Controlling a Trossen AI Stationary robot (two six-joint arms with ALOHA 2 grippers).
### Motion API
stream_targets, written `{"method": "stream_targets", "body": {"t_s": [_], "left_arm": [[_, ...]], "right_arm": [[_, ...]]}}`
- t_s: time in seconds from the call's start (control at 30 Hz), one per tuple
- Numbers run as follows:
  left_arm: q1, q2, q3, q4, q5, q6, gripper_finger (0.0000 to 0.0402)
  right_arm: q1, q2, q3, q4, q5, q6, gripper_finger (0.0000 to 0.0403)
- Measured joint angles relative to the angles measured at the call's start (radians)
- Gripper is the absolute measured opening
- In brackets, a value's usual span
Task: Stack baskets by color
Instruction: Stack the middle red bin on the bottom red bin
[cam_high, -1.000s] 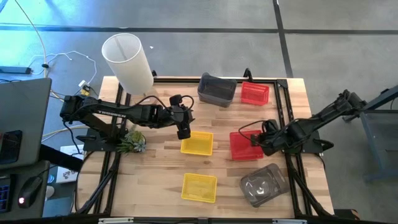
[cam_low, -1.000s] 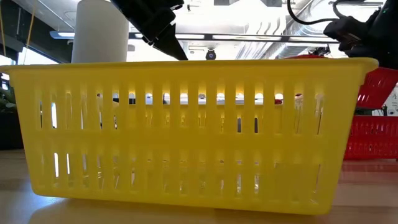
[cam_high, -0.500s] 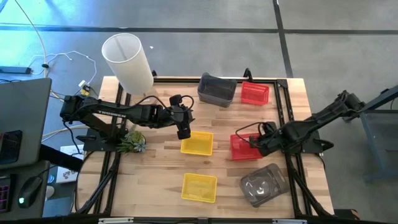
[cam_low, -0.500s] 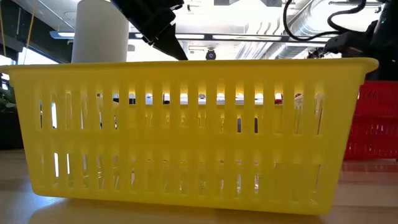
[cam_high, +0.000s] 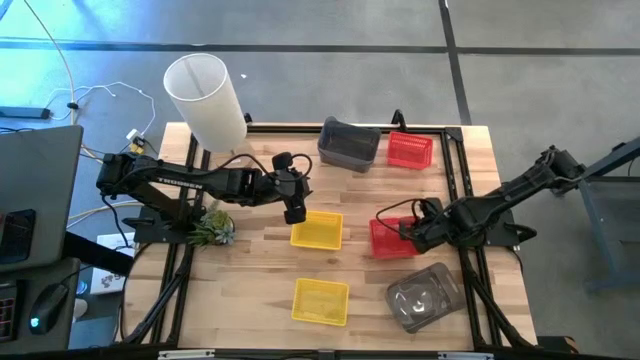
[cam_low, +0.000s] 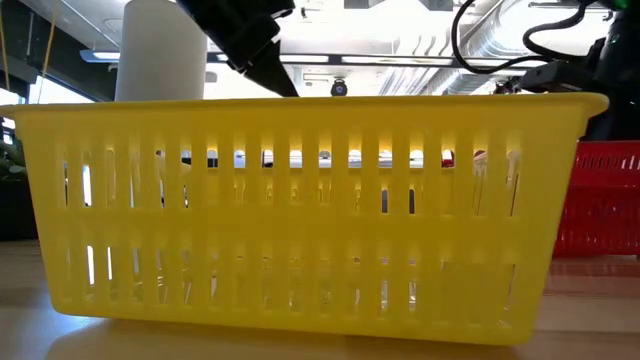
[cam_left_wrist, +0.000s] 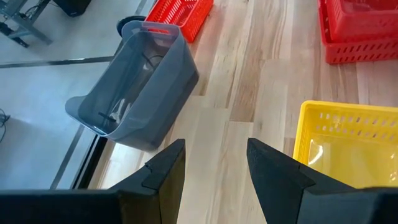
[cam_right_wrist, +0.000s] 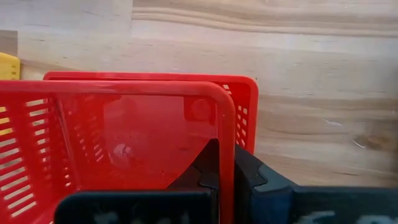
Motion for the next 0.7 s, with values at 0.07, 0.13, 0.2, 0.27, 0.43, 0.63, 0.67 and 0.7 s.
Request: {"method": "stream_targets", "body": {"t_s": [0.07, 0.13, 0.2, 0.27, 0.43, 0.63, 0.67, 0.7], "left_arm": [[0.0, 0.0, 0.0, -0.006, 0.0, 0.0, 0.0157], [0.0, 0.0, 0.0, -0.007, 0.0, 0.0, 0.0157], [0.0, 0.0, 0.0, -0.008, 0.0, 0.0, 0.0157], [0.0, 0.0, 0.0, -0.008, 0.0, 0.001, 0.0157], [0.0, 0.0, 0.0, -0.007, 0.0, 0.008, 0.0157], [0.0, 0.0, 0.0, -0.008, 0.0, 0.007, 0.0157], [0.0, 0.0, 0.0, -0.008, 0.0, 0.007, 0.0157], [0.0, 0.0, 0.0, -0.008, 0.0, 0.007, 0.0157]], "right_arm": [[0.0, 0.0, 0.0, 0.0, 0.001, 0.0, 0.0], [0.0, 0.0, 0.0, 0.0, 0.006, -0.001, 0.0], [0.0, 0.0, 0.0, 0.0, 0.012, -0.001, 0.0], [0.0, 0.0, 0.0, 0.0, 0.014, -0.002, 0.0], [0.0, 0.0, 0.0, 0.0, -0.021, -0.008, 0.0001], [0.0, 0.0, 0.0, 0.0, -0.103, -0.011, 0.0], [0.0, 0.0, 0.0, 0.0, -0.108, -0.011, 0.0], [0.0, 0.0, 0.0, 0.0, -0.108, -0.011, 0.0]]}}
